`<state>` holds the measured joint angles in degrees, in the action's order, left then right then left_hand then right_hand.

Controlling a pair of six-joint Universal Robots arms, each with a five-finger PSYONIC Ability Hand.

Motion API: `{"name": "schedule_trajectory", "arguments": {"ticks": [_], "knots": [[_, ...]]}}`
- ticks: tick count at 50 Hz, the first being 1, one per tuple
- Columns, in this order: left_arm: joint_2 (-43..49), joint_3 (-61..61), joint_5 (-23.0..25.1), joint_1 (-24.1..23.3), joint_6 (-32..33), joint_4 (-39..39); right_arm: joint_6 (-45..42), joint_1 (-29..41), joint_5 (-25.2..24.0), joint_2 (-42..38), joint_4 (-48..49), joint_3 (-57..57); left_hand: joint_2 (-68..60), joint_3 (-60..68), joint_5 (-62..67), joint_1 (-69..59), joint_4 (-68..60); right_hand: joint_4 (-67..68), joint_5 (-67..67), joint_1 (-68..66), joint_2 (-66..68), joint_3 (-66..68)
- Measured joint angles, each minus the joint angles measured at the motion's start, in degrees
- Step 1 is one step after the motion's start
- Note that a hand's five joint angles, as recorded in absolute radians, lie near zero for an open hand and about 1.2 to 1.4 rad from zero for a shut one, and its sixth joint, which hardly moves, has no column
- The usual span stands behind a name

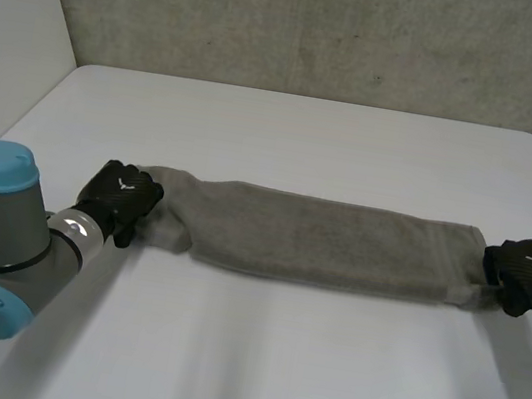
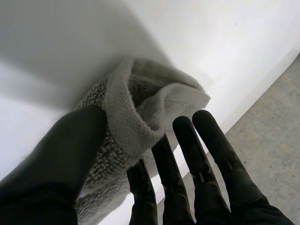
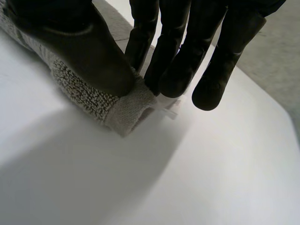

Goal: Fold the towel.

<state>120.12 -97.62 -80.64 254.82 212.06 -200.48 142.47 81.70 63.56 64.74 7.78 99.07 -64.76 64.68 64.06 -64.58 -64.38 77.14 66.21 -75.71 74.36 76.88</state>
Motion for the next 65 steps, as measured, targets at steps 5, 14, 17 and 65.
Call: {"name": "schedule_trajectory", "arguments": {"ticks": [5, 14, 17, 65], "knots": [[-0.4, -0.3, 0.1, 0.3, 0.0, 0.2, -1.7, -2.4, 1.8, 0.0, 0.3, -1.6, 0.7, -0.6, -0.3, 0.5, 0.5, 0.0, 0.0, 0.0, 0.0, 0.1], [-2.9, -2.3, -0.1, -1.0, -0.2, 0.8, -3.3, -5.4, 3.7, 0.0, -0.7, -2.1, 28.5, -28.7, -28.1, 28.3, 28.2, 0.0, 0.0, -0.1, 0.0, 0.1], [-4.3, -3.0, -0.2, -2.3, -0.3, 0.9, -3.3, -5.6, 3.7, 0.2, -1.0, -2.3, 40.8, -41.5, -41.4, 40.6, 40.8, 0.0, 0.0, -0.1, 0.0, 0.1], [-11.5, -0.3, -0.8, -4.5, -6.4, 3.1, -4.6, 47.5, 9.0, -8.2, 0.2, -24.2, 50.1, -50.6, -51.5, 49.3, 49.5, 0.0, 0.0, -0.5, 0.6, 0.5]]}}
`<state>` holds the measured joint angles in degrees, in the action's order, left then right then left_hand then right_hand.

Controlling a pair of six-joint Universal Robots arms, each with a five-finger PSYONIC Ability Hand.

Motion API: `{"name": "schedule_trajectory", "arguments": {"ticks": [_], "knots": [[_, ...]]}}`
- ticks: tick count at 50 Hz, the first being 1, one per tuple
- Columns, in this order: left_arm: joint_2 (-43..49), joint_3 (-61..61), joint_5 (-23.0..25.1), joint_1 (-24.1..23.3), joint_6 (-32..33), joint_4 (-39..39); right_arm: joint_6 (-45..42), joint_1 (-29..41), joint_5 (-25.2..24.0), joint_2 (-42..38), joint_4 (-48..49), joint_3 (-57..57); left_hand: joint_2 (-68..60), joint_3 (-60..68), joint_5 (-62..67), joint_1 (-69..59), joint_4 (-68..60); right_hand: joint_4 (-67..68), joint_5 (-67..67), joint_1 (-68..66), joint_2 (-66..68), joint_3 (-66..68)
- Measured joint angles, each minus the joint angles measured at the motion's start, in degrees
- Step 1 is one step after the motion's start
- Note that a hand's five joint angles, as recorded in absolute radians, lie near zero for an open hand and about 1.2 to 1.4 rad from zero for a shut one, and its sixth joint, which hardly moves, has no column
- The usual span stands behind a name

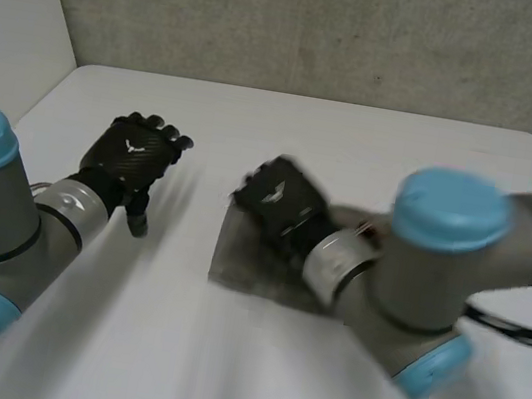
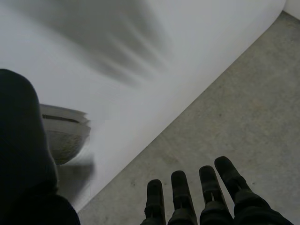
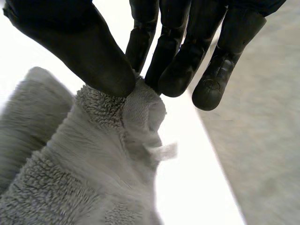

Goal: Fold the towel.

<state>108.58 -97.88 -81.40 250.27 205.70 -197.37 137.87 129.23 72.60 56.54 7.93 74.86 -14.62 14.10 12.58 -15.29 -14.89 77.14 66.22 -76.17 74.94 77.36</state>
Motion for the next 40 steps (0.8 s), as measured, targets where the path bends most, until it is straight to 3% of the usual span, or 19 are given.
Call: {"name": "schedule_trajectory", "arguments": {"ticks": [3, 4, 7, 9, 11, 22, 33, 35, 40], "knots": [[0.2, 0.0, 0.0, -0.6, 0.0, -0.1, -0.2, 2.5, 0.0, -3.2, 0.1, -0.3, 0.0, 0.0, 0.0, 0.0, 0.0, 0.0, 0.0, 0.0, 0.0, 0.0], [0.3, 0.0, -0.1, -0.9, 0.0, -0.1, -0.2, 2.9, 0.0, -4.0, 0.0, -0.3, 0.0, 0.0, 0.0, 0.0, 0.0, -5.5, -5.6, 5.2, -5.3, -5.3], [0.5, 0.0, -0.1, -1.3, 0.0, -0.2, -0.1, 3.1, 0.1, -4.9, -0.2, -0.1, 0.0, 0.0, 0.0, 0.0, 0.0, -28.5, -29.5, 29.7, -28.9, -28.3], [0.6, 0.2, -0.1, -1.6, 0.0, -0.2, 0.4, 2.8, 0.1, -4.7, -0.4, 0.5, 0.0, 0.0, 0.0, 0.0, 0.0, -53.2, -54.8, 53.2, -53.6, -53.1], [0.6, 0.4, -0.1, -1.9, 0.0, -0.3, 1.0, 2.3, 0.1, -3.8, -0.5, 1.2, 0.0, 0.0, 0.0, 0.0, 0.0, -61.2, -62.5, 60.6, -60.1, -61.2], [0.6, 3.0, 0.0, -6.0, -1.7, -0.6, 13.2, -9.9, -0.7, 13.3, -0.6, 15.1, 0.0, 0.0, 0.0, 0.0, 0.0, -62.3, -62.7, 62.8, -60.8, -63.2], [2.7, 3.4, 0.0, -9.9, -2.7, -0.8, 13.9, -26.1, -3.8, 18.1, -0.5, 28.9, 0.0, 0.0, 0.0, 0.0, 0.0, -62.3, -62.7, 63.0, -60.8, -63.2], [3.4, 3.4, -0.1, -10.4, -2.6, -0.8, 12.1, -29.1, -5.4, 17.8, -0.5, 31.1, 0.0, 0.0, 0.0, 0.0, 0.0, -60.4, -59.2, 59.1, -58.1, -60.6], [4.7, 3.3, -0.1, -11.0, -2.6, -0.7, 10.0, -32.5, -7.2, 16.9, -0.2, 33.0, 0.0, 0.0, 0.1, 0.0, 0.0, -38.2, -36.9, 37.0, -35.5, -38.4]]}}
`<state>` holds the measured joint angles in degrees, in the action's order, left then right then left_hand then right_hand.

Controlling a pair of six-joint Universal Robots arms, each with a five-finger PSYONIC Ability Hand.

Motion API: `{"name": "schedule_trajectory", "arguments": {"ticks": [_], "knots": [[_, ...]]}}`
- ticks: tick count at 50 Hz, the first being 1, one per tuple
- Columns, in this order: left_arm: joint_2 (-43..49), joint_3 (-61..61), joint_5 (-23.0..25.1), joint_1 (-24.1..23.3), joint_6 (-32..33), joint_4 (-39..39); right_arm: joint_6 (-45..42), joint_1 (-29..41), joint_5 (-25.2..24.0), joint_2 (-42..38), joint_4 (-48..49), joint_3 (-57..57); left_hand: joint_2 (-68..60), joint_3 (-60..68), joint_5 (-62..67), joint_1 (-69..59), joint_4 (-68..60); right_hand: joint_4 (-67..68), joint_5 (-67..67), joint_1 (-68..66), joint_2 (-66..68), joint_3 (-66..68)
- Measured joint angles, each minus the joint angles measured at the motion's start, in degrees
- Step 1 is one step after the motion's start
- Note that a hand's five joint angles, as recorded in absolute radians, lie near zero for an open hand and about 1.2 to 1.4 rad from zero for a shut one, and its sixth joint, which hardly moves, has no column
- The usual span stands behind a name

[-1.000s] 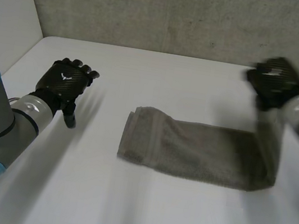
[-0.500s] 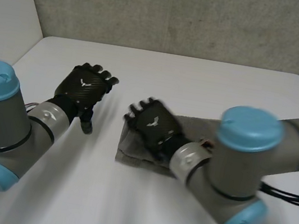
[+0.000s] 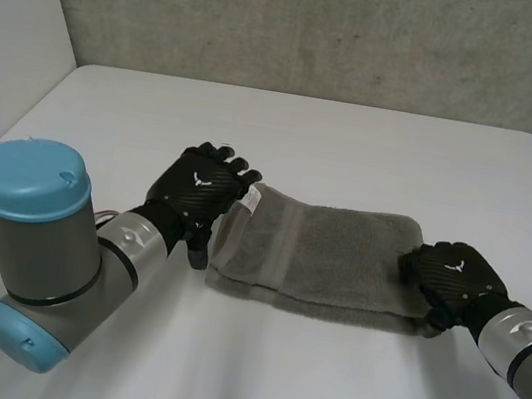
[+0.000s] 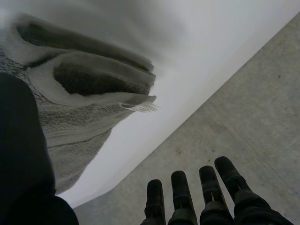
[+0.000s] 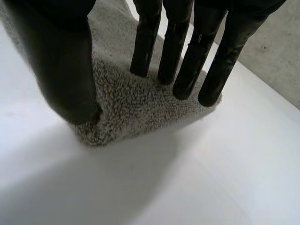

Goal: Fold the towel.

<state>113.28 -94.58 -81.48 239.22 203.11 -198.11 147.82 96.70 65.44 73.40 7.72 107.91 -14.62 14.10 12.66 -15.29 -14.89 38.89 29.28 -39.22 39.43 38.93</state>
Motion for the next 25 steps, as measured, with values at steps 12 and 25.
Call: {"name": "schedule_trajectory", "arguments": {"ticks": [12, 25], "knots": [[-0.3, -0.2, -0.1, 0.0, 0.0, 0.0, -3.5, 3.5, 2.8, -2.4, 0.5, -4.8, 0.0, 0.0, 0.0, 0.0, 0.0, 38.2, 37.6, -35.9, 37.3, 38.0], [-4.3, 0.4, -3.3, 1.7, -0.7, -0.3, -5.9, 30.6, 4.4, -9.6, 0.4, -23.3, 0.0, 0.0, 0.0, 0.0, 0.0, 38.2, 37.6, -36.2, 37.3, 38.1]]}}
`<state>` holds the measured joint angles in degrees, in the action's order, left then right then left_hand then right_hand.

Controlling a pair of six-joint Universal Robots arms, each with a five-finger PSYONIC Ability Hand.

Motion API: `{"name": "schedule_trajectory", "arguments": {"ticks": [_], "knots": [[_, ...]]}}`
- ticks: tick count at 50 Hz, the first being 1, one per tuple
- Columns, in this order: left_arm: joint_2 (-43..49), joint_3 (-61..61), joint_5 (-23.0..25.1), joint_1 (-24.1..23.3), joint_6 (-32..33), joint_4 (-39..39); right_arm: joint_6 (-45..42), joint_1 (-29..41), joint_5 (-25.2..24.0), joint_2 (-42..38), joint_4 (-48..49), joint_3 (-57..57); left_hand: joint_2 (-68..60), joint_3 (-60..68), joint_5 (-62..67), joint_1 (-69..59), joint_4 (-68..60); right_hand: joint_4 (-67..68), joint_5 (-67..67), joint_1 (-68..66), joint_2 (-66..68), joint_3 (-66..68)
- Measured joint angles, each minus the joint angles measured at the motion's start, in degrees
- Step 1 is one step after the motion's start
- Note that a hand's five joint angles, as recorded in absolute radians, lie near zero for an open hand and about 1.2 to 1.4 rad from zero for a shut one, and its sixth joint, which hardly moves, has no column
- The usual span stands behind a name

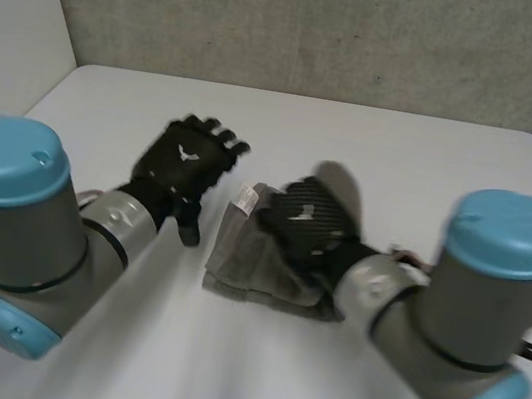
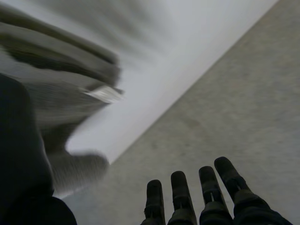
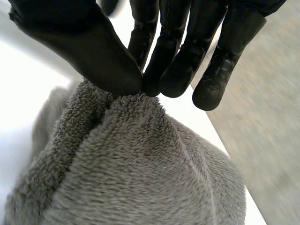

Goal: Fold the towel.

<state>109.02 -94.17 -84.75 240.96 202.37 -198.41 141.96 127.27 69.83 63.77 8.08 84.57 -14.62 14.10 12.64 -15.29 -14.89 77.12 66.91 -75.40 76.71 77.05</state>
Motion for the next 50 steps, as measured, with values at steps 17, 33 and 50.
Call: {"name": "schedule_trajectory", "arguments": {"ticks": [17, 33, 50], "knots": [[-4.6, 0.2, -6.6, 5.8, -9.8, -2.5, 2.1, 9.1, 1.3, -18.1, -0.4, -15.4, 0.0, 0.0, 0.0, 0.0, 0.0, -3.6, -3.7, 3.2, -3.3, -3.4], [0.9, 4.5, -6.6, 1.7, -12.2, -2.5, 20.2, 0.2, 2.8, 0.7, -1.0, -0.3, 0.0, 0.0, 0.0, 0.0, 0.0, -62.0, -63.3, 62.0, -62.5, -62.9], [14.4, 7.4, -6.2, -6.8, -15.6, -1.8, 29.8, -8.7, 2.8, -4.3, -1.2, -0.1, 0.0, 0.0, 0.0, 0.0, 0.0, -62.0, -63.3, 62.0, -62.5, -62.9]]}}
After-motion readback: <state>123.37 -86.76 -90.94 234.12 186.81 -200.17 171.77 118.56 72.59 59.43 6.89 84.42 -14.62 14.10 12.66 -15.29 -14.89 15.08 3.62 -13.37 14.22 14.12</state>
